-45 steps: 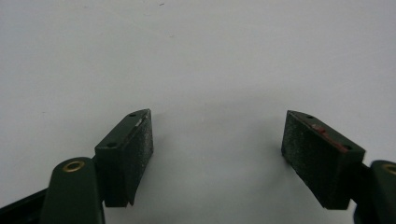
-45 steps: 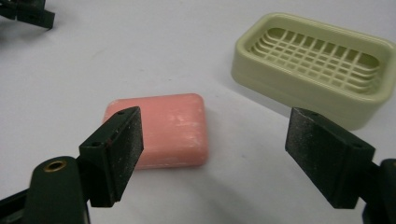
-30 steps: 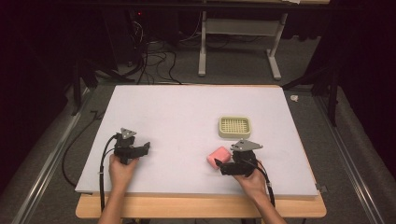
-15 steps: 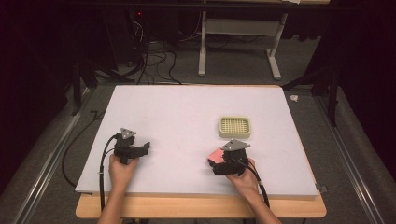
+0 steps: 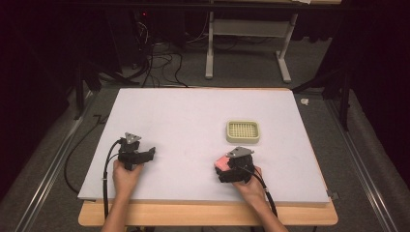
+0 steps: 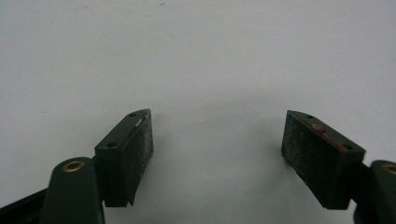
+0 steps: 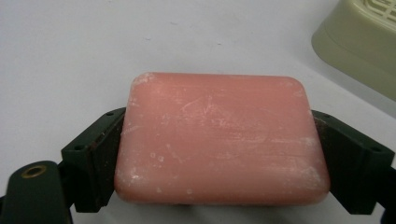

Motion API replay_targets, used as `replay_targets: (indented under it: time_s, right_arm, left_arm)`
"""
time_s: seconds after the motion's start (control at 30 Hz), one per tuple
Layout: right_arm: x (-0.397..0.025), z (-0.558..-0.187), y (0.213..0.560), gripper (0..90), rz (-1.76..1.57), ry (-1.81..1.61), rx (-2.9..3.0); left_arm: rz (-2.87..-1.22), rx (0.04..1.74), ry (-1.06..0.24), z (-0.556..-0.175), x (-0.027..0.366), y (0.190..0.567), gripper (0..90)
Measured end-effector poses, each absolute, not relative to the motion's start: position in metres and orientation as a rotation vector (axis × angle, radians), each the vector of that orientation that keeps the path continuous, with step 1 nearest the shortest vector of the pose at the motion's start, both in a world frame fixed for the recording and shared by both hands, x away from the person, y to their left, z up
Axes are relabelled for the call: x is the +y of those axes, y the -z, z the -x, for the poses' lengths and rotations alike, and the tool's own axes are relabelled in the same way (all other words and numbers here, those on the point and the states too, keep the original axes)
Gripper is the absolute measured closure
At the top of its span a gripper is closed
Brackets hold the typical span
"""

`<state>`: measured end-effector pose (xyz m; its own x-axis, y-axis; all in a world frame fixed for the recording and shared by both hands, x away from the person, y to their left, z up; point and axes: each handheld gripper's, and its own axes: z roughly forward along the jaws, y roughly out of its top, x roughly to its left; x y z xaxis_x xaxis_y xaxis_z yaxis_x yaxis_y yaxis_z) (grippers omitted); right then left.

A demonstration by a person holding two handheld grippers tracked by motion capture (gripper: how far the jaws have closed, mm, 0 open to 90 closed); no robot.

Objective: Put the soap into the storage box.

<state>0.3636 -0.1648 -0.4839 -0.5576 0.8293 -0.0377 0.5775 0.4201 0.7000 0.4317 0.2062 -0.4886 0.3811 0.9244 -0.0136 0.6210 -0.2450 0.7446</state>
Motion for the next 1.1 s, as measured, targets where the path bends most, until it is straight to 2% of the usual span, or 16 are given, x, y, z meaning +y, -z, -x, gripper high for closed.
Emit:
replay_targets:
  time_s: [1.1]
  right_arm:
    - [-0.1739,-0.3612,0.4791,13.7,-1.245,-0.997,2.301]
  left_arm:
    - [-1.966,1.33,-0.574,-0.4319,0.2065,0.4886,25.6]
